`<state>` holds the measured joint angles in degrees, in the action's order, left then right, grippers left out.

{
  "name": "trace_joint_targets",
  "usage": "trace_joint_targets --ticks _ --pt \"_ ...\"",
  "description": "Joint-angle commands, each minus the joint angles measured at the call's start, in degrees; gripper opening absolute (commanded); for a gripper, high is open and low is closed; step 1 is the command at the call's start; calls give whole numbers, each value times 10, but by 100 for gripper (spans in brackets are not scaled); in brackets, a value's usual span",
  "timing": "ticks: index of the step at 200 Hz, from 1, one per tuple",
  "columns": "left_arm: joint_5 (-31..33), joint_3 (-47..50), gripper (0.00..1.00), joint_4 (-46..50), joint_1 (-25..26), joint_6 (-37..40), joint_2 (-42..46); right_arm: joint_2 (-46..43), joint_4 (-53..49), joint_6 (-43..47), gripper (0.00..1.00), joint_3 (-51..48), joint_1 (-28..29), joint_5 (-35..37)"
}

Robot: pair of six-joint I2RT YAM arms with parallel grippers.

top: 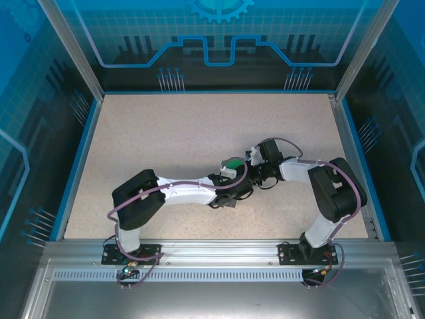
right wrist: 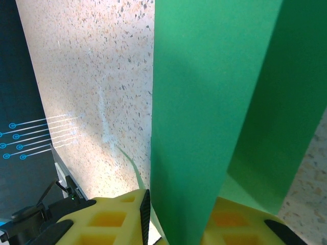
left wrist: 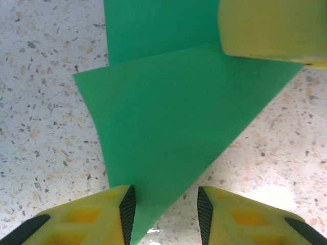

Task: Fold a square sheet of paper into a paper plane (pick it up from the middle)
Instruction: Fourth fold the wing at the center of the table.

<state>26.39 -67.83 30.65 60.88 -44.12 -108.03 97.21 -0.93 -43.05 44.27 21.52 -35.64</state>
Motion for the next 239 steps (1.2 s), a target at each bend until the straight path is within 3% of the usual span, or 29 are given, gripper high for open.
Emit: trace_joint_targets --ticks 1,162,239 --pt "25 -12 40 24 5 -18 -13 7 -15 -4 26 12 9 -15" --pt "31 -18 24 23 6 -19 -18 14 -15 -3 26 9 9 -11" --pt "29 -13 11 13 6 -11 -13 1 -23 -1 26 12 9 -7"
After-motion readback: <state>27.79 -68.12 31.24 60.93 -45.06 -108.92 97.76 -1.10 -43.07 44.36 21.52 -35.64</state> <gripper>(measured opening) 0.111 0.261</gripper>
